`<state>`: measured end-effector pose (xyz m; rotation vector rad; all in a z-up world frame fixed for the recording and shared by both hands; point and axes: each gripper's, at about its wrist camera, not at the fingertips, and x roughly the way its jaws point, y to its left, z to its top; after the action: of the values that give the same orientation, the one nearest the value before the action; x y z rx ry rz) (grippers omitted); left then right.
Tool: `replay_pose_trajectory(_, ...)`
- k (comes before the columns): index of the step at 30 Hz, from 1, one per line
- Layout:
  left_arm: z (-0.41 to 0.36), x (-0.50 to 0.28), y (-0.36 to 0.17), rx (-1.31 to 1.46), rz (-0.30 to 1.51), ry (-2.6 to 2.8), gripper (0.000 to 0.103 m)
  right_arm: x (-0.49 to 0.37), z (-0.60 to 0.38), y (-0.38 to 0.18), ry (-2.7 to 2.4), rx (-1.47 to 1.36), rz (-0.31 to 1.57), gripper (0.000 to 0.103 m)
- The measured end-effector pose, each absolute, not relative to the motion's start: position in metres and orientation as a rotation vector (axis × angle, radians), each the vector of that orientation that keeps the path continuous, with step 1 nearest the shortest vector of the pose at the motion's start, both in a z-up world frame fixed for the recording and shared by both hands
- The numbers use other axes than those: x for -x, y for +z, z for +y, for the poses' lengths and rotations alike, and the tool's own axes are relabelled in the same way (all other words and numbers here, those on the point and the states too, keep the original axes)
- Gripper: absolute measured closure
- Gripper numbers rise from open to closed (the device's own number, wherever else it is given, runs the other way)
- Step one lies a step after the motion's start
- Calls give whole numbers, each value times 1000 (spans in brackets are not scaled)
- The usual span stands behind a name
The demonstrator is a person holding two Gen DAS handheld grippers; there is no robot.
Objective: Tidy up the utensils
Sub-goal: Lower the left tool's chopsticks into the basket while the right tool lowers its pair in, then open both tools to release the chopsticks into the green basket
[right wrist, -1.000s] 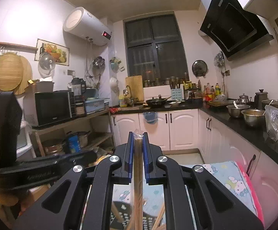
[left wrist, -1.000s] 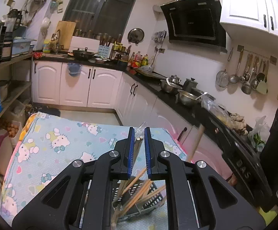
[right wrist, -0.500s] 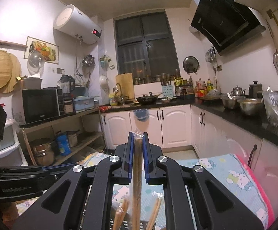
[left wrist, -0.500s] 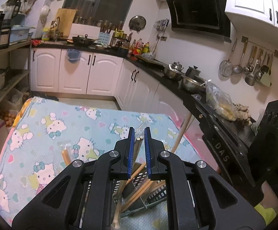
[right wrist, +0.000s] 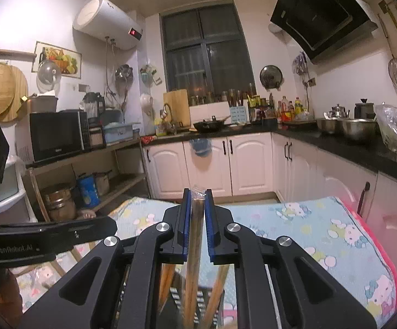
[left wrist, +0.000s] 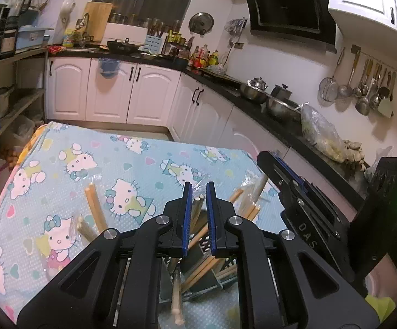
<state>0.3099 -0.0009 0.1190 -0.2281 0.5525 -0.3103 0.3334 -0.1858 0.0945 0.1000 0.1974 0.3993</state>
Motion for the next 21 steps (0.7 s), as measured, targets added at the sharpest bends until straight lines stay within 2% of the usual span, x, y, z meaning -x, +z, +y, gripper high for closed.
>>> replay_pose_trajectory(3, -1, -308, 117, 219, 557, -303, 98, -330, -187, 91, 407, -101, 222, 92)
replay_pose_trajectory(5, -1, -306, 117, 212, 559, -297, 98, -327, -187, 91, 424, -101, 246, 85)
replay_pose_trajectory(8, 0, -304, 115, 202, 571, -288, 96, -321, -188, 92, 434, -87, 263, 81)
replay_pose_trajectory(11, 2, -301, 113, 199, 594, -275, 87, -313, -188, 95, 442, -77, 282, 76)
replay_pose_trajectory(13, 3, -297, 113, 196, 598, -269, 77, -305, -189, 96, 443, -69, 291, 72)
replay_pose_trajectory(17, 6, -287, 114, 193, 599, -260, 71, -292, -192, 99, 440, -68, 314, 64)
replay_pose_trajectory(21, 9, -274, 119, 189, 597, -252, 61, -275, -198, 100, 429, -63, 327, 55)
